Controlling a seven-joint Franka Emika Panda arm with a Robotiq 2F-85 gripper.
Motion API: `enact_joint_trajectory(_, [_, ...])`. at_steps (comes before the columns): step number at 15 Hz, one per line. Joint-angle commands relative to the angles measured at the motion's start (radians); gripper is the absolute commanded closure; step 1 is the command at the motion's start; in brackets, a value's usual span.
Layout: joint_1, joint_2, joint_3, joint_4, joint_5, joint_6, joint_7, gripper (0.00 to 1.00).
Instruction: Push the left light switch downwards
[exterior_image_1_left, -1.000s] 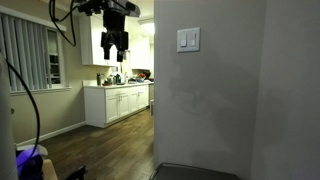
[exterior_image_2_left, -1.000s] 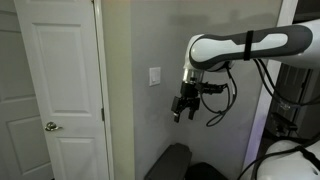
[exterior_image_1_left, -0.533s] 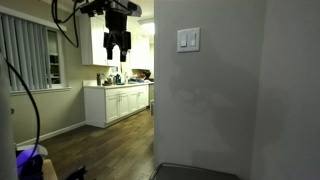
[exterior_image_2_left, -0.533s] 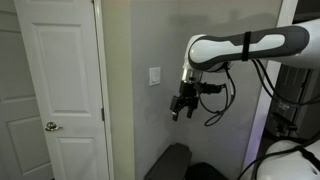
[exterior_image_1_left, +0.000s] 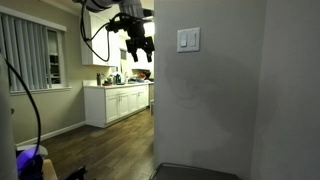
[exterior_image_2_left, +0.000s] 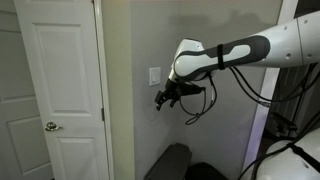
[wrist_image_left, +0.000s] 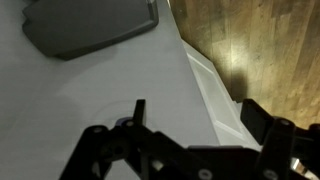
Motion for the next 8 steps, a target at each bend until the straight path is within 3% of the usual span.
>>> enact_joint_trajectory(1, [-0.002,0.076,0.005,0.037,-0.017,0.128,-0.036,0.30])
enact_joint_trajectory(3, [-0.001,0.099,0.006,0.048,-0.021,0.188,-0.039,0.37])
enact_joint_trajectory(8, [-0.030,0.128,0.031,0.077,-0.097,0.336,-0.008,0.71])
